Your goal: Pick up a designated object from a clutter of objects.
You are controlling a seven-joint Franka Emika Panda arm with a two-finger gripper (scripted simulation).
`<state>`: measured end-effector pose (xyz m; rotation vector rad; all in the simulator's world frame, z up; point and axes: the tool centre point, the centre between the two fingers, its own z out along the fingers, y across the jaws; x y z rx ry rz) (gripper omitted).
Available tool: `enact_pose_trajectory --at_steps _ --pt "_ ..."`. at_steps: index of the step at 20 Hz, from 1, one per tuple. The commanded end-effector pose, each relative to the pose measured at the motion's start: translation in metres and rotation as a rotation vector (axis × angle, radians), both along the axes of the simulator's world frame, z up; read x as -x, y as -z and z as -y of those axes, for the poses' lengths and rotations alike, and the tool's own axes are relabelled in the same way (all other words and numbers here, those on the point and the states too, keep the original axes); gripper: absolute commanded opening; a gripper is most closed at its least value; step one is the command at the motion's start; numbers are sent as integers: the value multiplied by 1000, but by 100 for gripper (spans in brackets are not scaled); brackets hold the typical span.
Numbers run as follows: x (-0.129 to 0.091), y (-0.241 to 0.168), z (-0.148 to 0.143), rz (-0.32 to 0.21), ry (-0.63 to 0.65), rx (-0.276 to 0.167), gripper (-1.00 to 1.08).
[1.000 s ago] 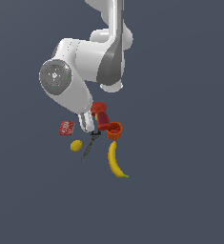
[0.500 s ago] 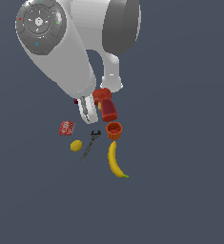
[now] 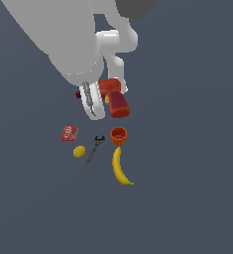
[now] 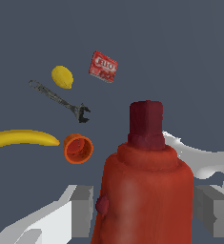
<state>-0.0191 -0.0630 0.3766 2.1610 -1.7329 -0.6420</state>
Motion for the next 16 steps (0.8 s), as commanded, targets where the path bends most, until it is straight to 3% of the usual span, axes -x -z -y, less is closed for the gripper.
enact_pose_trajectory --at_steps 1,16 --pt "-4 -12 -2 2 1 0 -100" --pt "-13 -30 -6 1 2 0 -100"
